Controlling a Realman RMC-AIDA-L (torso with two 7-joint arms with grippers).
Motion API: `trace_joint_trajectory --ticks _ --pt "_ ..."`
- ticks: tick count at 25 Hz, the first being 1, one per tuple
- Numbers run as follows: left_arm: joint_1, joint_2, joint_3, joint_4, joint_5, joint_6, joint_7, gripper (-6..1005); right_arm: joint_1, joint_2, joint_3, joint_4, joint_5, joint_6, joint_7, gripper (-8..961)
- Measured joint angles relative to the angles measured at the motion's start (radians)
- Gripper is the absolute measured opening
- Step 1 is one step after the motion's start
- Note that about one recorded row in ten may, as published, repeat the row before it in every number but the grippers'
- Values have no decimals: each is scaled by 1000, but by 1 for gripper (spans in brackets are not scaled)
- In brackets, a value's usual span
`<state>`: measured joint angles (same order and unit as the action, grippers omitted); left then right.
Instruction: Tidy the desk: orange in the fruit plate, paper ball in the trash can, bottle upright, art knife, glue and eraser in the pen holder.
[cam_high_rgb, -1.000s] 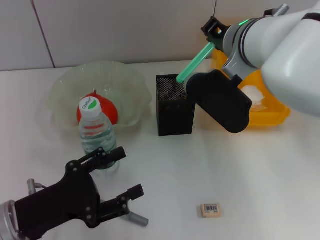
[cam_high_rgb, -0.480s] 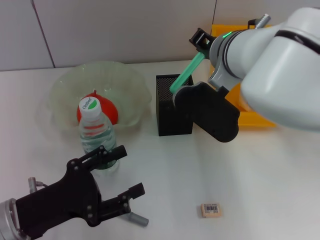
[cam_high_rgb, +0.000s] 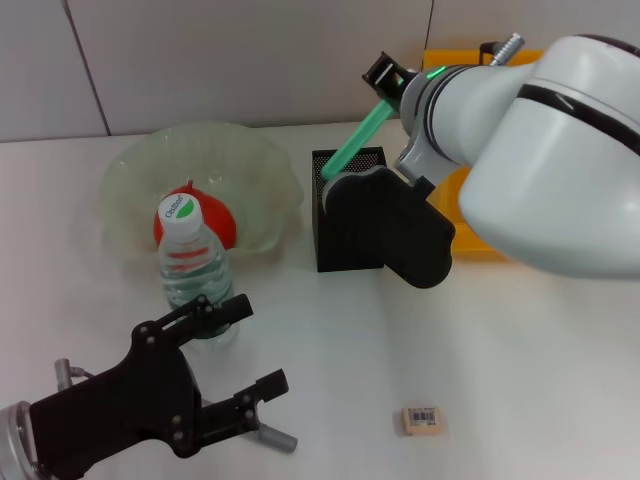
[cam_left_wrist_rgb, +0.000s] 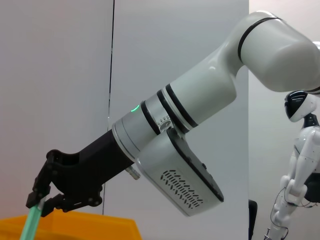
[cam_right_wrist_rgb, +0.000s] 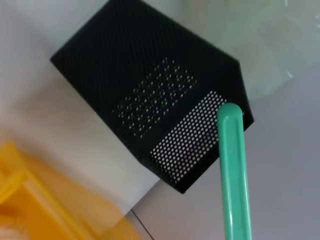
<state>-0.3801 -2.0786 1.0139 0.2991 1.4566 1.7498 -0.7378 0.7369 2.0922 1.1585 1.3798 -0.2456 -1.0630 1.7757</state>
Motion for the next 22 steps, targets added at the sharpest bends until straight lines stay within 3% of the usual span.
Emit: trace_joint_trajectory --ticks 22 --pt "-9 0 -6 0 -1 0 0 797 3 0 -50 35 11 -108 23 272"
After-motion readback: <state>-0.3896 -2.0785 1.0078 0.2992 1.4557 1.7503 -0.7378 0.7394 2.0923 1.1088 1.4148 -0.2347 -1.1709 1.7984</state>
